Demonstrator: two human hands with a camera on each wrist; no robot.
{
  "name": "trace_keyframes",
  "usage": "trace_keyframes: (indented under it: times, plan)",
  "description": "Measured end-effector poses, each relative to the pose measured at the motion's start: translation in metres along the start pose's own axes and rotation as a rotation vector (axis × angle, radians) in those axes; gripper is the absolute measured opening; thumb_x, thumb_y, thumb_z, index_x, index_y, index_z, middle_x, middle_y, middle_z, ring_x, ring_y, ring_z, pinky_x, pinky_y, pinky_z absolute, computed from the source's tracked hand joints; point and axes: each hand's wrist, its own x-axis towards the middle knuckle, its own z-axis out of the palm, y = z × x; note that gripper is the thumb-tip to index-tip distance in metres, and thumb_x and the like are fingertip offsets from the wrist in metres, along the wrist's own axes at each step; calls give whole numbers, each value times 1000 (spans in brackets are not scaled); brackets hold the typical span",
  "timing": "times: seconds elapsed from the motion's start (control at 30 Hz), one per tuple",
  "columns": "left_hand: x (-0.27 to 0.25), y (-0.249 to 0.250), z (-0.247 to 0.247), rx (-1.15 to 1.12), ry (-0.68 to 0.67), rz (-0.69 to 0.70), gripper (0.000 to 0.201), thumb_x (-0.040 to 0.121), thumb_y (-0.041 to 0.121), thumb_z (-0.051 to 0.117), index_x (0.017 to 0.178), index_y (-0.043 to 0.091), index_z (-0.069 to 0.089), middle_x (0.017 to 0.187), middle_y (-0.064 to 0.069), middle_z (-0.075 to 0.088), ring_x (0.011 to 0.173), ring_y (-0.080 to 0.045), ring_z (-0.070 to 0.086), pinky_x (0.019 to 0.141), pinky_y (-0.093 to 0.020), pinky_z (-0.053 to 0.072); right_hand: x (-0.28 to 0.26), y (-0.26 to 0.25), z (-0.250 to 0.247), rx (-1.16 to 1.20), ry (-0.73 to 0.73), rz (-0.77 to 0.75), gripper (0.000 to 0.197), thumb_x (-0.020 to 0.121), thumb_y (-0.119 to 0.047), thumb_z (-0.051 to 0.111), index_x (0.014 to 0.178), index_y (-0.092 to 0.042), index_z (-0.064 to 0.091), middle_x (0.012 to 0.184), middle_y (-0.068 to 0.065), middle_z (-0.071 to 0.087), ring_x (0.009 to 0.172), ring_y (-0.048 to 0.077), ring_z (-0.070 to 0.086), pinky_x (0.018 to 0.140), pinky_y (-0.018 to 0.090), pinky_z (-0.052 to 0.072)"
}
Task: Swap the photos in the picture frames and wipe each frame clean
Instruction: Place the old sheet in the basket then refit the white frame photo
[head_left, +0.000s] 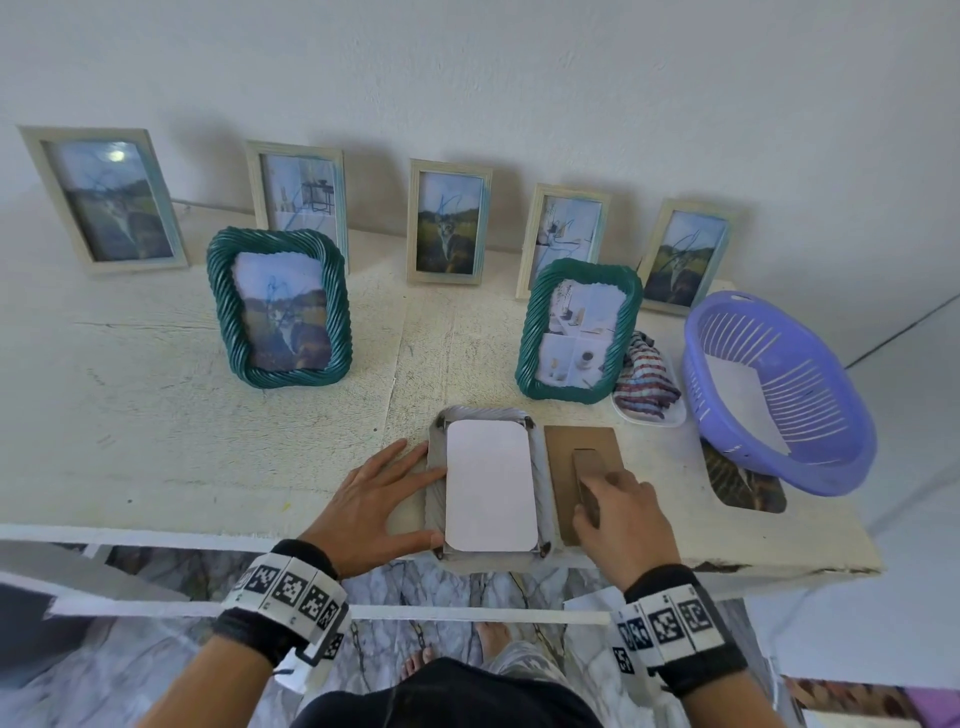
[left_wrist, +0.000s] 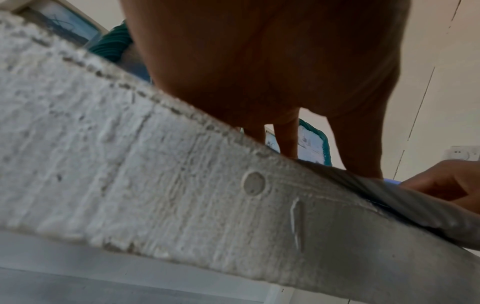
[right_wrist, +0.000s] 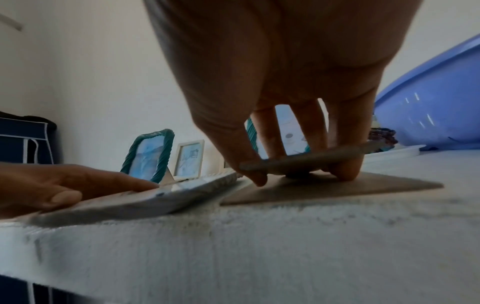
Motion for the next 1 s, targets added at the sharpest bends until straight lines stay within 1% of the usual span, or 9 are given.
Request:
trace_keyframes:
  times: [0.13, 0.23, 0.3, 0.4, 0.47, 0.57, 0.73, 0.83, 1.0]
  plan:
    - [0, 0, 2, 2, 24, 1, 84, 66, 95, 28, 140, 55, 23, 157, 23, 6, 144, 3, -9, 116, -37, 9, -2, -2, 8, -101, 15, 9, 38, 92, -36, 48, 128, -23, 50, 124, 8, 52, 104, 28, 45, 80, 34, 44]
    - [0, 1, 1, 13, 20, 1, 87, 66, 95, 27, 142, 53, 24, 158, 23, 5, 144, 3, -9, 116, -37, 8, -6, -7, 8, -123, 95, -19, 36, 86, -36, 55, 118, -19, 59, 126, 12, 51, 101, 34, 48, 79, 40, 45]
    - [0, 1, 2, 17, 19, 0, 88, 66, 94, 28, 143, 52, 25, 157, 24, 4, 144, 3, -10, 116, -37, 8, -8, -17, 10, -40, 153, -152, 33, 83, -35, 59, 112, -19, 62, 126, 11, 52, 101, 34, 51, 79, 42, 48]
    - [0, 1, 2, 19, 23, -4, 86, 67, 94, 29, 142, 53, 25, 157, 25, 4, 144, 4, -9, 115, -37, 8, -16, -36, 17, 38, 84, -396, 43, 85, -48, 50, 117, -21, 61, 126, 2, 51, 109, 26, 47, 86, 38, 48]
    - [0, 1, 2, 20, 28, 0, 86, 66, 94, 29, 141, 53, 25, 156, 25, 5, 144, 3, -9, 115, -36, 9, -18, -46, 22, 30, 35, -465, 51, 82, -56, 47, 118, -23, 61, 125, -1, 52, 111, 25, 46, 88, 38, 47]
    - [0, 1, 2, 27, 25, -1, 86, 66, 94, 27, 141, 53, 24, 156, 26, 4, 143, 4, -9, 114, -34, 8, -17, -52, 25, 18, 28, -477, 53, 78, -60, 45, 112, -24, 62, 117, -2, 54, 104, 26, 50, 84, 37, 48]
    - [0, 2, 1, 30, 12, -8, 85, 66, 95, 27, 141, 55, 22, 155, 27, 2, 143, 4, -10, 113, -33, 6, -16, -52, 28, 3, 68, -494, 44, 79, -57, 47, 105, -26, 65, 107, -5, 61, 94, 23, 55, 76, 35, 53]
    - [0, 3, 0, 34, 8, -10, 87, 65, 94, 26, 142, 53, 22, 155, 27, 1, 143, 4, -11, 112, -31, 4, -18, -51, 26, -10, 87, -504, 39, 82, -54, 47, 104, -27, 65, 108, -6, 64, 95, 21, 57, 76, 33, 52]
    - [1, 2, 1, 34, 5, -10, 87, 66, 93, 29, 143, 52, 23, 156, 26, 1, 144, 3, -10, 112, -31, 4, -20, -48, 24, 53, 91, -526, 32, 89, -44, 47, 108, -23, 62, 114, -2, 66, 98, 21, 57, 77, 32, 52]
